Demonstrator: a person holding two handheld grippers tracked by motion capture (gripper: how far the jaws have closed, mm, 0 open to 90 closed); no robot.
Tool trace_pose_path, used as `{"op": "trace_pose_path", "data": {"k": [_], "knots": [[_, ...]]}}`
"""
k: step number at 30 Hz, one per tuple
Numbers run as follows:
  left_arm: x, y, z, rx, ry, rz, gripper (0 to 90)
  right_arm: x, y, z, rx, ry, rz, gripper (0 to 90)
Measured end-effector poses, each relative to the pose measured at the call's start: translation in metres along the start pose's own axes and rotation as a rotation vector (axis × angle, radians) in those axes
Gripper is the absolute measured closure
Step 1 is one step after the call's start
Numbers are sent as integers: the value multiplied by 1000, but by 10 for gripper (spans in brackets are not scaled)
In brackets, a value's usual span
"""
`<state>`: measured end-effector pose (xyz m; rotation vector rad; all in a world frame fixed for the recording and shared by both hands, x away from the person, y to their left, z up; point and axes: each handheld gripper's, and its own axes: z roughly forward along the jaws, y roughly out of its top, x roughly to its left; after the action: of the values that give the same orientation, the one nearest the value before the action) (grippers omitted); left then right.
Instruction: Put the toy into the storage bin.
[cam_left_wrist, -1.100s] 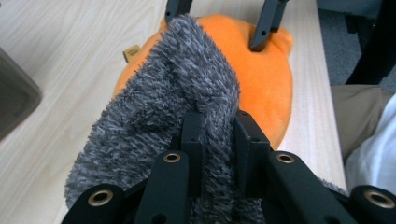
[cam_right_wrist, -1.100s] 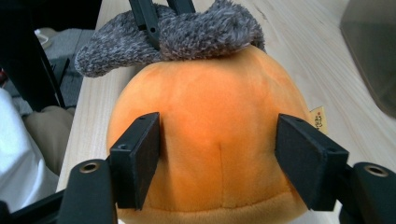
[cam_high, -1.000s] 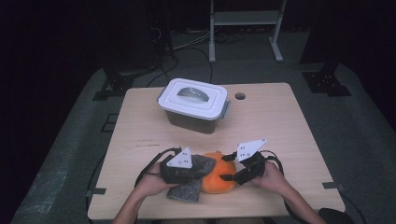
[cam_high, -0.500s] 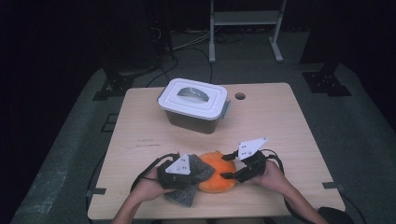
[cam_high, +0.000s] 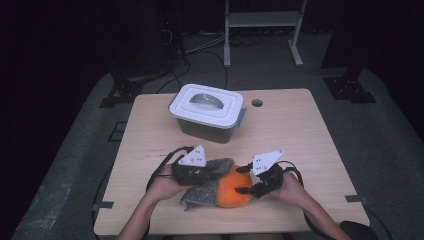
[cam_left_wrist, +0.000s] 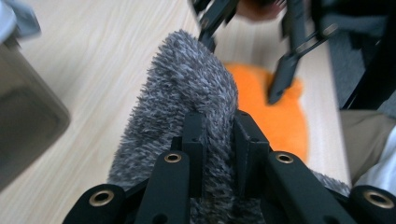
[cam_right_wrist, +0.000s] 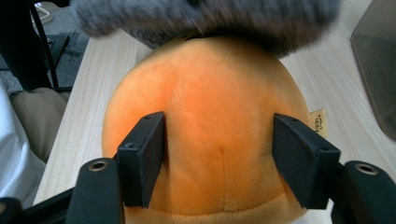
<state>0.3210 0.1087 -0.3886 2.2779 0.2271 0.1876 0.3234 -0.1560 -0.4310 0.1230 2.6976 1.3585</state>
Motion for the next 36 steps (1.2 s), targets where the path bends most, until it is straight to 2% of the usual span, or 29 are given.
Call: {"op": "trace_pose_path", "data": {"k": [1, 2, 4, 5, 6, 8, 10, 12, 19, 24, 26, 28, 32, 34, 36], "knots": [[0, 0, 0, 0, 0, 0, 769, 0, 0, 0, 0, 0, 0, 348], [1, -3, 2, 2, -4, -13, 769, 0, -1, 0, -1, 1, -7, 349], [4, -10, 1, -26, -21, -54, 768, -1, -2, -1, -10, 5, -7, 350], [4, -14, 0, -25, -21, -60, 768, -1, -3, -1, -14, 6, -2, 350], [4, -23, -3, -24, -22, -80, 769, -2, -3, -1, -16, 9, 6, 348], [4, -26, -4, -23, -22, -86, 769, -2, -3, -3, -19, 11, 25, 338], [0, -34, -7, -25, -20, -98, 769, -3, -3, -6, -42, 10, 83, 291], [-5, -39, -8, -31, -24, -100, 768, 0, -1, -11, -46, -1, 119, 262], [-14, -41, -10, -20, -22, -83, 767, 13, -1, -20, -44, -35, 141, 243], [-18, -42, -11, -18, -24, -85, 766, 12, -5, -24, -41, -41, 193, 233], [-18, -43, -11, -20, -27, -86, 767, 10, -8, -23, -13, -53, 212, 217], [-17, -44, -10, -26, -38, -99, 767, 8, -11, -20, -17, -35, 239, 216], [-14, -42, -11, -30, -54, -109, 767, 6, -7, -13, -9, -36, 234, 237], [-12, -35, -13, -26, -56, -93, 767, 3, -3, -9, 0, -39, 215, 250], [-11, -28, -14, -32, -53, -82, 766, 0, 0, -8, 0, -31, 215, 252]]}}
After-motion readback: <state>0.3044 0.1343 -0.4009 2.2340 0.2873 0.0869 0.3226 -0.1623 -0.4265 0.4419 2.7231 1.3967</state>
